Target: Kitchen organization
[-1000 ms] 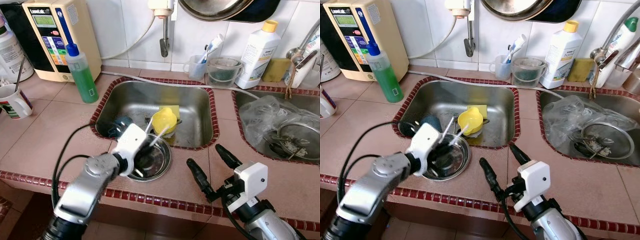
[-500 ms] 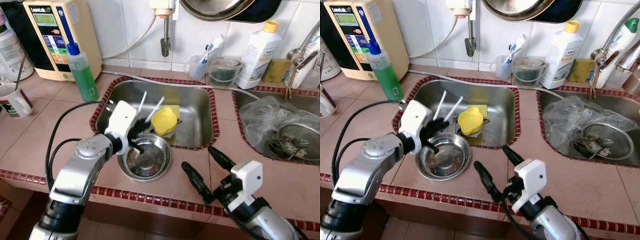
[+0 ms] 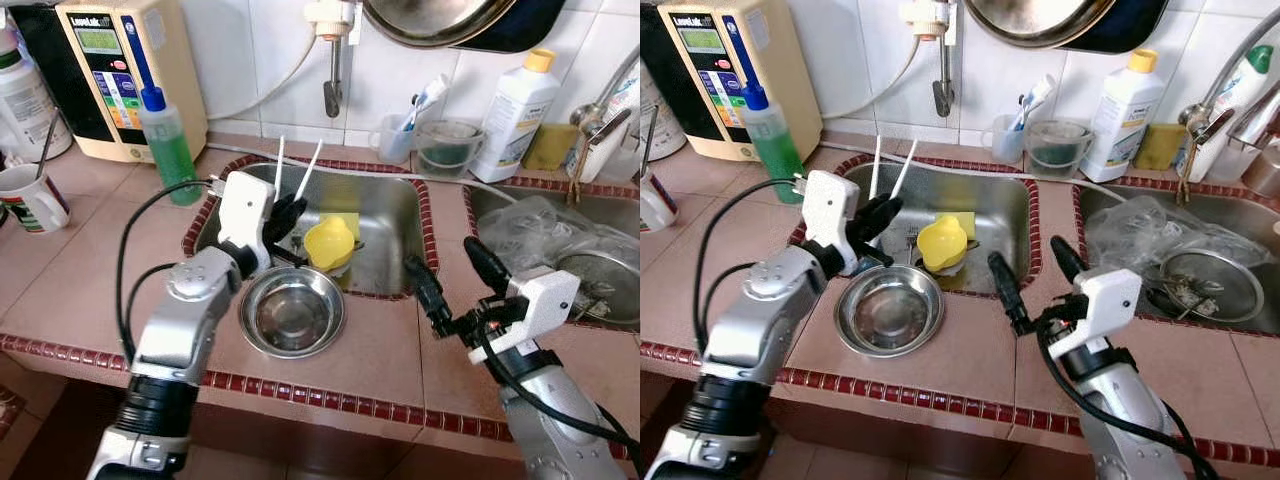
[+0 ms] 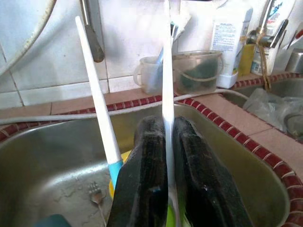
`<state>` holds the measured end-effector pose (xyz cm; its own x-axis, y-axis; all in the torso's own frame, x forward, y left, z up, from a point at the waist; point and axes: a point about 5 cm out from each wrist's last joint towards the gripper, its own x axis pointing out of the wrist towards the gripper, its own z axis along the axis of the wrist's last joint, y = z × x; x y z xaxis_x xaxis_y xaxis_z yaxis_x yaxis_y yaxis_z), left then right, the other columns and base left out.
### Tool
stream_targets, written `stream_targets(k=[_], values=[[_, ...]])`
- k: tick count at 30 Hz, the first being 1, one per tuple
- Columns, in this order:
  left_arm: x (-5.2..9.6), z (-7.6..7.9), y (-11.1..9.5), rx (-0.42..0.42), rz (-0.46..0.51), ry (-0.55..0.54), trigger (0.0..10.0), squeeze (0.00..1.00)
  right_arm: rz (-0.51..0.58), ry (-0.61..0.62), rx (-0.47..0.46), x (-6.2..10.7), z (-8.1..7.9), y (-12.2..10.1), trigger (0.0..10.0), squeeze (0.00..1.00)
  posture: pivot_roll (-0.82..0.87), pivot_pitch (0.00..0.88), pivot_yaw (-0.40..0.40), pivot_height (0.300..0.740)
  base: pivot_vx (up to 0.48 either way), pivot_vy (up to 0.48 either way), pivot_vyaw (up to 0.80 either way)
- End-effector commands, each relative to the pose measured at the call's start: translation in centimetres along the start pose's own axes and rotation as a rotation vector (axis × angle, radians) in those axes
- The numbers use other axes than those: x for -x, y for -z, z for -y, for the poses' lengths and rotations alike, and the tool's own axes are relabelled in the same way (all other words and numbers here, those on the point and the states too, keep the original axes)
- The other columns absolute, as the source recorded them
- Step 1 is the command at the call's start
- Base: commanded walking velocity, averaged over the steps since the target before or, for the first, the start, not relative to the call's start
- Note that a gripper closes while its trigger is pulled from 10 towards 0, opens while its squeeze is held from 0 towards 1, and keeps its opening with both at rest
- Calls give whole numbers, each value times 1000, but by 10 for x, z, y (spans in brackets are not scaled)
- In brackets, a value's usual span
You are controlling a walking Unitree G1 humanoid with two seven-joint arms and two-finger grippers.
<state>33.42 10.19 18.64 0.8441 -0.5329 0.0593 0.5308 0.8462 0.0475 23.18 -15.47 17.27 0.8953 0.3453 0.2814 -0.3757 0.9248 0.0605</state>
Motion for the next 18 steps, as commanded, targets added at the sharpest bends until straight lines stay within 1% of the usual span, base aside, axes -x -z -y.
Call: stream_targets(k=[1,4,8,12,14,16,18], values=[[-4,1,-6,-16,24,12,10000,0,0,28,9,0,4,1,10000,0,-138,0,19,740,0,0,0],[-7,4,-4,-23,25,33,10000,0,7,49,14,-2,5,2,10000,0,-136,0,20,740,0,0,0],[-12,3,-3,-22,11,37,10000,0,11,60,23,-5,8,1,10000,0,-135,0,21,740,0,0,0],[-21,3,-4,-42,-5,55,10000,0,18,53,35,-8,8,-3,10000,0,-138,3,24,740,0,0,0],[-27,1,-5,-61,-16,68,10000,0,27,45,40,-10,7,-8,10000,0,-150,24,30,740,0,0,0],[-31,0,-8,-83,-11,82,10000,0,33,40,45,-12,6,-11,10000,0,-150,26,30,740,0,0,0],[-35,-2,-10,-86,-18,96,10000,0,38,38,46,-12,5,-14,10000,0,-156,41,31,740,0,0,0]])
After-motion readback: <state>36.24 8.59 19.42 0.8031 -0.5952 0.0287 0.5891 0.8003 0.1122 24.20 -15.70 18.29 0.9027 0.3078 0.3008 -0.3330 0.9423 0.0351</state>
